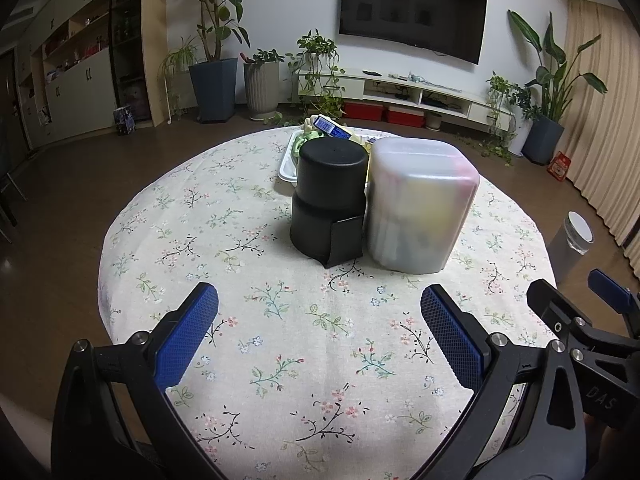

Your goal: Organize soft objects

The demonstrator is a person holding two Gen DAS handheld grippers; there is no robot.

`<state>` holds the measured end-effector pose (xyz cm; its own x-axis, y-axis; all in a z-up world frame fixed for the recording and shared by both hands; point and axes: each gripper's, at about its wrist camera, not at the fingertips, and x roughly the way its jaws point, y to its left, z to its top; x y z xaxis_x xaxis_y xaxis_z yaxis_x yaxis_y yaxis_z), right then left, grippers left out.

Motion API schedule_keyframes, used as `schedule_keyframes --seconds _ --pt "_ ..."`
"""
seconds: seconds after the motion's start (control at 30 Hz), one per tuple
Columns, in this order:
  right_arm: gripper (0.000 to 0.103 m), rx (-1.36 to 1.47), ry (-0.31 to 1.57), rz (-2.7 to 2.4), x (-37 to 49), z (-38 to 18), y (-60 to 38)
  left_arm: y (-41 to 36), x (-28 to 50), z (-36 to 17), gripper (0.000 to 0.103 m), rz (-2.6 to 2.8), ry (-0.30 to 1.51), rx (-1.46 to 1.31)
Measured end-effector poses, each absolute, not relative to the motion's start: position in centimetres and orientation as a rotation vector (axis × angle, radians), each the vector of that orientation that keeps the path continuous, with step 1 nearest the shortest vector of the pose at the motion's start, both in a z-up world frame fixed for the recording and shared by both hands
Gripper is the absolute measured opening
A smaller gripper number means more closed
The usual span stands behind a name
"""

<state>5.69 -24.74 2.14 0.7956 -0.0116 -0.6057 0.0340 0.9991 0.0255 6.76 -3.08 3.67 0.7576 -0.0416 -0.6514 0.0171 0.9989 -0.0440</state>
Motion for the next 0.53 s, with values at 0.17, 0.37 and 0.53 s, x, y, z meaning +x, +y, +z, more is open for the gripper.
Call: schedule_keyframes --seconds 0.17,0.37,0.53 --pt "0.103 0.037 0.650 -0.024 5.69 2.14 -24.73 -3.08 6.79 3.74 0.103 -0.029 0.708 -0.034" --pt "0.103 0.037 0.652 -0.023 5.71 2.09 -24.61 -3.21 6.70 3.85 0.103 -0.026 0.703 -0.031" --pt "0.103 0.037 0.652 -0.023 5.70 2.09 -24.62 -3.38 6.70 3.90 0.103 -0.032 0.705 -0.028"
